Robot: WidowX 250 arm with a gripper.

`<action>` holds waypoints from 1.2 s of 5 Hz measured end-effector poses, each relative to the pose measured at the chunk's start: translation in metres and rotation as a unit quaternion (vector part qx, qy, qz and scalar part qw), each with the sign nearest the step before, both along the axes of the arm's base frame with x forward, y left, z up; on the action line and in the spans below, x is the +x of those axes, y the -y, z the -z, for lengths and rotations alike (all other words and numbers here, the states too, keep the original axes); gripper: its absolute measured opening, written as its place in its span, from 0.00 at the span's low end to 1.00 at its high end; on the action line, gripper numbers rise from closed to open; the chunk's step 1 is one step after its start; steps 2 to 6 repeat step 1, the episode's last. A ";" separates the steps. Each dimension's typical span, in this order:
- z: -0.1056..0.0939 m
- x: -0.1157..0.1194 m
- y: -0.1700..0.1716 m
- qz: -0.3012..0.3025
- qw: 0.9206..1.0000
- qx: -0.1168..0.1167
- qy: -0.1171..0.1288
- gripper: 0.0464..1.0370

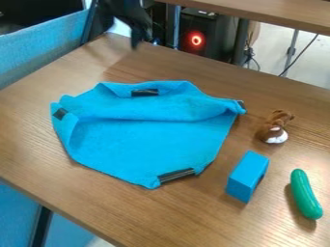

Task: Unfold the cloth from bottom right to top left

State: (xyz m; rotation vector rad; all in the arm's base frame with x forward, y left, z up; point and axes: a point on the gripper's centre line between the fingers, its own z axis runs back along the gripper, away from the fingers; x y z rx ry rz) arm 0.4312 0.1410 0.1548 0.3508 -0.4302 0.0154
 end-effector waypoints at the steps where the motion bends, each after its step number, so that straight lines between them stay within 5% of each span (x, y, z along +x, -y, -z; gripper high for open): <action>1: -0.038 -0.044 -0.011 -0.065 0.996 0.032 -0.054 0.96; 6: -0.038 -0.044 -0.011 -0.065 0.996 0.032 -0.054 0.96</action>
